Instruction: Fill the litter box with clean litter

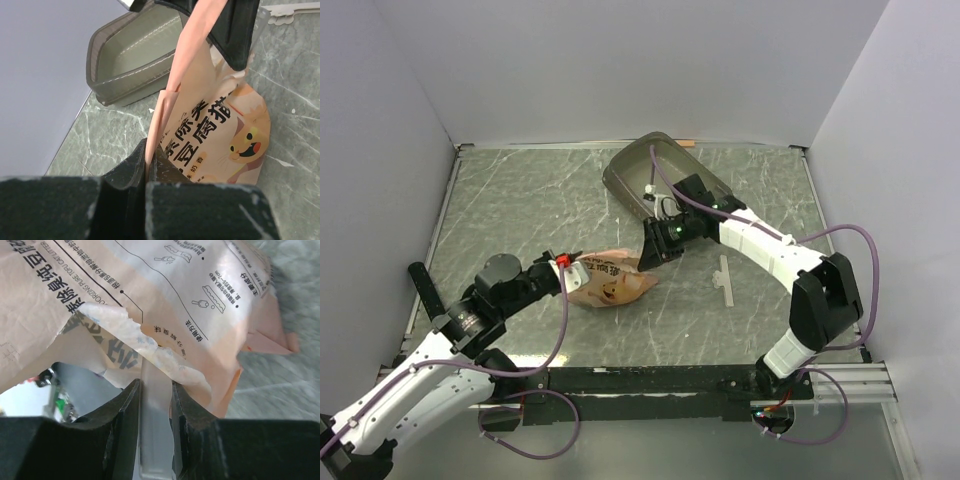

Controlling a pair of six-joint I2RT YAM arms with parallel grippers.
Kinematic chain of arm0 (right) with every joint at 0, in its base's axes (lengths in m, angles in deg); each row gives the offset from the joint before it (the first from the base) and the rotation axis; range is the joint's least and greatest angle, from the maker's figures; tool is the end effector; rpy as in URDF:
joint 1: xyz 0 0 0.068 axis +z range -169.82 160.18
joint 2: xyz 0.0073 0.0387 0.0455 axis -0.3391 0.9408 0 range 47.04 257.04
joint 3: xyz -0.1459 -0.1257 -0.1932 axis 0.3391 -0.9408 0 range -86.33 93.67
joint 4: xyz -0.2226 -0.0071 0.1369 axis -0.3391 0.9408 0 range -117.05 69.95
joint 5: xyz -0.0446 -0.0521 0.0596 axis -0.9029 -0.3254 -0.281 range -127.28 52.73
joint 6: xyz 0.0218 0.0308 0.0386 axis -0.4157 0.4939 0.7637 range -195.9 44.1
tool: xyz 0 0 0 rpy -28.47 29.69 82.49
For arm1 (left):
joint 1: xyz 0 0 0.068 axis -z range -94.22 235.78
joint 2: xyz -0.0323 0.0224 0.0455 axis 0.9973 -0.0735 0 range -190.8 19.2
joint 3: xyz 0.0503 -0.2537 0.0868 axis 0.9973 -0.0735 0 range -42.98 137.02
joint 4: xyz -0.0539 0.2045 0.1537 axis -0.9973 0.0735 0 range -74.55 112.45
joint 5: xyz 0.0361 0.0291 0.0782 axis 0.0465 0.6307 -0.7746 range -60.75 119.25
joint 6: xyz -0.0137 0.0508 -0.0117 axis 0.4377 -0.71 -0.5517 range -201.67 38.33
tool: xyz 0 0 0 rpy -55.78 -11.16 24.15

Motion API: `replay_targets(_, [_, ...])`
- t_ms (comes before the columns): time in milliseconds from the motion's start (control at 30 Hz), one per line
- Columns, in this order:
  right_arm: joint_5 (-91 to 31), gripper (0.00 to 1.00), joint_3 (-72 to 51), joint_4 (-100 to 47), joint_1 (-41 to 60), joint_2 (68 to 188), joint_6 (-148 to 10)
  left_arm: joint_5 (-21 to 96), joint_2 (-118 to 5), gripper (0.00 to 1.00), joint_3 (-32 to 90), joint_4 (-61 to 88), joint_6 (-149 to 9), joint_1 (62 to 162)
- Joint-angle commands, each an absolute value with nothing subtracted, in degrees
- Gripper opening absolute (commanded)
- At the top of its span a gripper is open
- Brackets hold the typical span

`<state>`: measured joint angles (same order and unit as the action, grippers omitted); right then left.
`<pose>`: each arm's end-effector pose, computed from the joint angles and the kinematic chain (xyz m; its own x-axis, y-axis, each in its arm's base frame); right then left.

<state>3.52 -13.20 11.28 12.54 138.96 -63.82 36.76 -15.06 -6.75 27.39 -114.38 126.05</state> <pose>0.2703 0.1989 0.2704 -0.8412 -0.3455 -0.4160 -0.5407 0.5338 0.6501 0.1131 -0.1019 0.3116 0.2880 0.4581 -0.8409 0.6932 0.5061 0.5132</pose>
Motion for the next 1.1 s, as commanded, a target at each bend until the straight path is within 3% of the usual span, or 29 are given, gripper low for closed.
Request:
replay_targets(0, [8.2, 0.0, -23.1, -4.4, 13.0, 137.9, -55.6, 33.2, -11.5, 0.01, -3.9, 22.5, -117.2, 126.3])
replay_targets(300, [17.7, 0.0, -30.4, -32.2, 14.7, 137.9, -41.7, 29.4, -5.5, 0.01, -1.4, 30.7, -122.4, 126.3])
replay_targets(533, [21.1, 0.0, -30.8, -41.6, 16.7, 138.6, -35.3, 28.8, -3.6, 0.01, -1.2, 34.1, -120.3, 126.3])
replay_targets(1067, [19.8, 0.0, -37.5, -35.5, 14.5, 123.7, -36.3, 40.4, -7.8, 0.01, -4.7, 28.4, -110.1, 126.2])
